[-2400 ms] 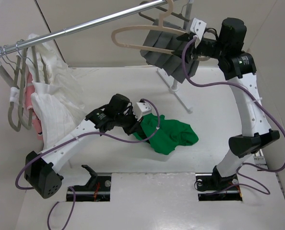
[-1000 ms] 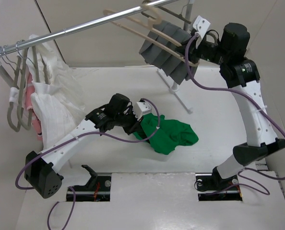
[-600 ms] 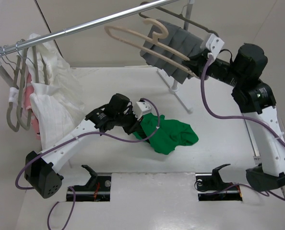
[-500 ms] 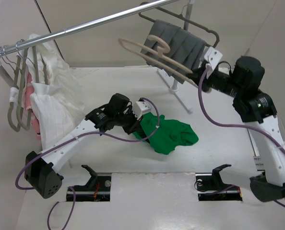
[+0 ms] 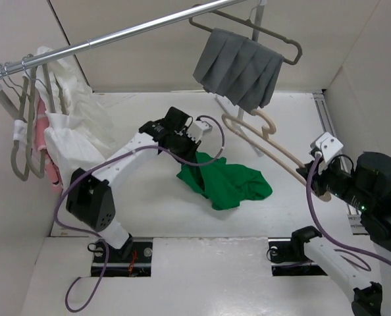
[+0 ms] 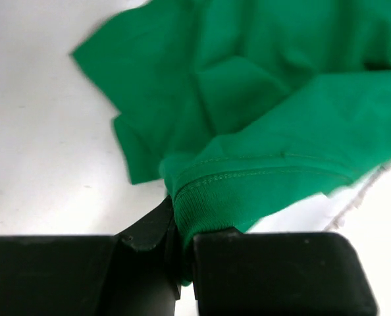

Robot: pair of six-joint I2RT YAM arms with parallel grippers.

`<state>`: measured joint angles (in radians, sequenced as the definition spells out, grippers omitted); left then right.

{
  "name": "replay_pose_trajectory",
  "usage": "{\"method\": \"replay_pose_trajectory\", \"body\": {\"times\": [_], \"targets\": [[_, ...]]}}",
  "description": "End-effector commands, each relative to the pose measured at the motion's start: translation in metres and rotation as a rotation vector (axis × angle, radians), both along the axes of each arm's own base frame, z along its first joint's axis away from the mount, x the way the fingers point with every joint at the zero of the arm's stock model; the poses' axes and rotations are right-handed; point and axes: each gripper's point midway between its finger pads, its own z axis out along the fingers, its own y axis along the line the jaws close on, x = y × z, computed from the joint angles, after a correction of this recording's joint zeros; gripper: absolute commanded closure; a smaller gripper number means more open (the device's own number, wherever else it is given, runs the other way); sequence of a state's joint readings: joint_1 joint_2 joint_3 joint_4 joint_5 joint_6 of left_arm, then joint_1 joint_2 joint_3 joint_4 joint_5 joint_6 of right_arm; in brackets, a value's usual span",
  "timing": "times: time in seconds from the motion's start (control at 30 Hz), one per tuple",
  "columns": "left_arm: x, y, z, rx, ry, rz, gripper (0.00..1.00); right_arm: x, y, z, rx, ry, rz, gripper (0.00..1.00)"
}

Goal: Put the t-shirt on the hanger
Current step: Grab a hanger with the right arm, then place tshirt on hanger

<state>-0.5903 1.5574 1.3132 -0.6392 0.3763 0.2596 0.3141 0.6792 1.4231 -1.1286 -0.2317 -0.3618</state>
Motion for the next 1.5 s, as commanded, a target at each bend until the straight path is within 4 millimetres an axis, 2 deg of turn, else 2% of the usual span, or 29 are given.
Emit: {"method": "replay_pose_trajectory", "body": {"times": [0.0,0.1,0.13,0.2,0.27,0.37,0.4,0.53,0.63,0.73,0.77,0.83,0.97,1.0,1.13,1.2,1.27,1.33,1.37,1.4,1.47], "targets": [[0.02,0.01,-0.005,0.051,0.057,0.05,1.0,-0.029,-0.003,-0.037,-0.031,0.177,0.024,1.0],[0.034,0.01,-0.008,0.049,0.071,0.068,1.0,-0.064,0.022,-0.052,0.009,0.251,0.238,1.0],[0.037,0.008,-0.008,0.049,0.07,0.068,1.0,-0.078,0.035,-0.052,0.059,0.268,0.331,1.0],[0.039,0.007,-0.009,0.05,0.073,0.068,1.0,-0.086,0.04,-0.056,0.082,0.278,0.371,1.0],[0.039,0.007,-0.013,0.055,0.081,0.068,1.0,-0.081,0.035,-0.062,0.059,0.285,0.333,1.0],[0.04,0.004,-0.009,0.042,0.078,0.063,1.0,-0.072,0.043,-0.062,0.087,0.255,0.359,1.0],[0.04,0.004,-0.009,0.042,0.078,0.063,1.0,-0.073,0.052,-0.055,0.124,0.234,0.41,1.0],[0.036,0.005,-0.003,0.033,0.071,0.049,1.0,-0.056,0.046,-0.047,0.107,0.159,0.344,1.0],[0.032,0.003,0.005,0.027,0.06,0.04,1.0,-0.042,0.052,-0.037,0.147,0.112,0.331,1.0],[0.022,-0.001,0.006,0.035,0.064,0.009,1.0,-0.028,0.047,-0.041,0.134,0.095,0.271,1.0],[0.021,-0.004,0.013,0.025,0.047,0.0,1.0,-0.023,0.048,-0.041,0.136,0.083,0.272,1.0],[0.019,-0.003,0.013,0.029,0.054,0.0,1.0,-0.02,0.051,-0.049,0.139,0.093,0.282,1.0],[0.018,-0.007,0.024,0.008,0.055,-0.011,1.0,-0.006,0.051,-0.06,0.125,0.101,0.252,1.0],[0.016,-0.005,0.023,0.014,0.064,-0.011,1.0,-0.002,0.05,-0.056,0.124,0.078,0.242,1.0],[0.012,-0.006,0.035,0.012,0.034,-0.028,1.0,0.013,0.053,-0.075,0.121,0.111,0.225,1.0],[0.007,-0.007,0.039,0.034,0.012,-0.057,1.0,0.016,0.054,-0.078,0.13,0.111,0.222,1.0],[0.01,-0.005,0.05,0.039,-0.024,-0.069,1.0,0.019,0.051,-0.079,0.126,0.112,0.191,1.0],[0.011,0.003,0.053,0.078,-0.037,-0.062,1.0,0.02,0.037,-0.081,0.084,0.122,0.121,1.0],[0.013,0.006,0.055,0.094,-0.048,-0.061,1.0,0.021,0.032,-0.074,0.069,0.1,0.103,1.0],[0.012,0.009,0.049,0.121,-0.04,-0.068,1.0,0.021,0.029,-0.073,0.053,0.093,0.088,1.0],[0.016,0.01,0.058,0.122,-0.065,-0.069,1.0,0.023,0.029,-0.074,0.042,0.097,0.095,1.0]]}}
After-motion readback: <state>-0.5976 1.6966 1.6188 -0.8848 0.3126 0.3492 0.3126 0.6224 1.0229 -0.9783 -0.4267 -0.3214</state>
